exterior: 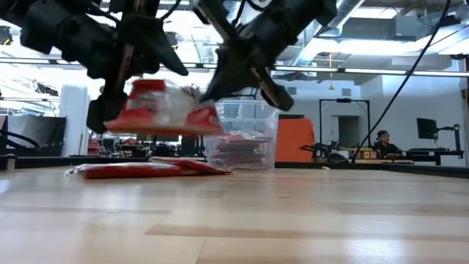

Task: Sort popcorn bags into baskets
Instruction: Put the red popcorn bag into the transparent bin

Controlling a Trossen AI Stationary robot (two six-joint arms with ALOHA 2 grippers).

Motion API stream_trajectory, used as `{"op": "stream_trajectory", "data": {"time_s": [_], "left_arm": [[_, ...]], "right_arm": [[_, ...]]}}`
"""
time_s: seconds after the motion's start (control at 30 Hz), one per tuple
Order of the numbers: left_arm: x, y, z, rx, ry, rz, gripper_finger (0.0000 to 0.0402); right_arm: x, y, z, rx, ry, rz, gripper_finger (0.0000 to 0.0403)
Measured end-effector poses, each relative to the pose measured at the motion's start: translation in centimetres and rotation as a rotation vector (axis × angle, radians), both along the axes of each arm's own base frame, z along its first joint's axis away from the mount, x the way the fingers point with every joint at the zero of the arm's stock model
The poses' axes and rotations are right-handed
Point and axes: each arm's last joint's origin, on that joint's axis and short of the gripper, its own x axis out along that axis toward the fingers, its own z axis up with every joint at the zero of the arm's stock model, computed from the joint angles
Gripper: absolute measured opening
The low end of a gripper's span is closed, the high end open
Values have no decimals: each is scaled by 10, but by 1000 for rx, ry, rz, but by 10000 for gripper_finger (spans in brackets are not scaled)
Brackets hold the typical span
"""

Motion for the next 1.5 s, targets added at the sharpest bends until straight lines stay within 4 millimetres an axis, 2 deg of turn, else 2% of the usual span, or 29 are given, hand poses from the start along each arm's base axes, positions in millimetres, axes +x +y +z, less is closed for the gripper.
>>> {"op": "stream_trajectory", "data": {"time_s": [0.17,0.37,0.6,0.77,0.97,1.17,1.37,1.5], "left_arm": [[-4,15,25,-26,-113,53,293],[-11,47,56,-5,-232,163,293],[-22,109,98,46,-354,392,293],[-22,158,122,156,-352,472,293],[-12,206,124,200,-216,467,293],[-1,226,106,166,-129,334,293],[-10,233,96,195,-26,269,293],[-22,233,100,220,10,236,293]], "right_arm": [[-6,-19,26,-29,-57,-22,6],[-20,-59,60,-99,-120,-67,6],[-42,-121,97,-177,-215,-179,5],[-55,-165,105,-189,-241,-254,11],[-70,-212,92,-188,-159,-338,6],[-91,-244,85,-167,-64,-368,16],[-98,-253,83,-161,-52,-337,42],[-91,-252,78,-209,-47,-285,40]]}}
